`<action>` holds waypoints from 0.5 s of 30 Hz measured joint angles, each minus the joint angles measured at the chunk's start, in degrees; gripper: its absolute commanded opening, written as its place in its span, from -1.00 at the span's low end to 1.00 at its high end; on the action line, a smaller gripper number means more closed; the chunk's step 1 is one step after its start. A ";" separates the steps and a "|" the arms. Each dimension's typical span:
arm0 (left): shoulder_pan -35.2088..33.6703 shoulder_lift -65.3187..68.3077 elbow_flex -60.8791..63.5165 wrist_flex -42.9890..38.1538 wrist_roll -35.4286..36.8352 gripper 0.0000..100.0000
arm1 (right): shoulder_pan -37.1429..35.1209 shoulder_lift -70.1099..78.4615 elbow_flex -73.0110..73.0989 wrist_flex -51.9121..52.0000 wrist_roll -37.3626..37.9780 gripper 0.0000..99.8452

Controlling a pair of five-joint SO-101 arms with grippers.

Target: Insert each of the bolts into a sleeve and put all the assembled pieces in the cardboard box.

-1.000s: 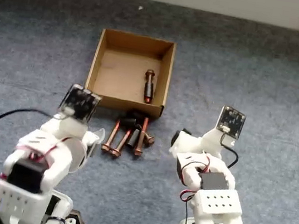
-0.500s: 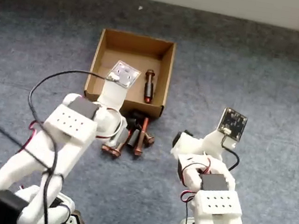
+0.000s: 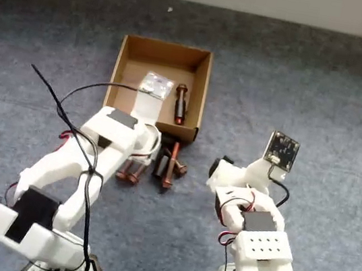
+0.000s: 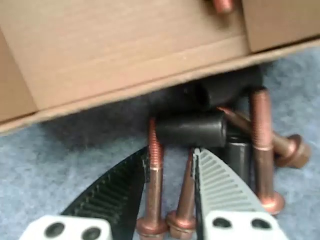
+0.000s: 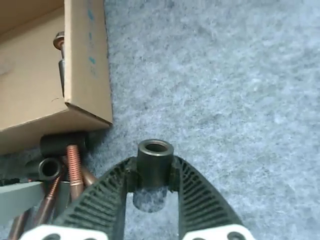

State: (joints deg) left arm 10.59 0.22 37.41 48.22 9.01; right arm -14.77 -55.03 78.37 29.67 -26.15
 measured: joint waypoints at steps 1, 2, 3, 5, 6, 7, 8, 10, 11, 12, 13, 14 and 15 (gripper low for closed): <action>-0.97 0.44 -0.18 -0.26 -0.09 -0.72 | 0.00 0.00 0.00 0.00 0.00 -0.99; -1.85 0.97 -0.18 -0.97 -0.09 -0.72 | 0.00 0.00 0.00 0.00 0.00 -0.99; -2.99 1.23 -0.18 -0.79 0.18 -0.72 | 0.00 0.00 0.00 0.00 0.00 -0.99; -4.84 1.32 -0.26 -0.97 0.18 -0.72 | 0.00 0.00 0.00 0.00 0.00 -0.99; -5.45 1.32 -0.26 -0.97 0.18 -0.72 | 0.00 0.00 0.00 0.00 0.00 -0.99; -6.15 1.32 -0.26 -1.05 0.00 -0.72 | 0.00 0.00 0.00 0.00 0.00 -0.99; -7.03 1.32 -0.26 -1.14 0.00 -0.72 | 0.00 0.00 0.00 0.00 0.00 -0.99; -8.97 1.32 -0.26 -0.97 0.09 -0.72 | 0.00 0.00 0.00 0.00 0.00 -0.99; -9.93 1.32 -0.26 -0.53 0.09 -0.72 | 0.00 0.00 0.00 0.00 0.00 -0.99; -10.73 1.32 -0.26 -0.18 0.09 -0.73 | 0.00 0.00 0.00 0.00 0.00 -0.99; -11.52 1.32 -0.26 0.09 0.09 -0.76 | 0.00 0.00 0.00 0.00 0.00 -0.99; -12.13 1.32 -0.26 0.26 0.18 -0.80 | 0.00 0.00 0.00 0.00 0.00 -0.99; -12.75 1.32 -0.26 0.35 0.09 -0.87 | -0.09 0.00 0.00 0.00 0.00 -0.99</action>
State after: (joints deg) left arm -2.15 1.54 37.14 48.57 9.10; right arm -14.86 -55.03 78.37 29.67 -26.15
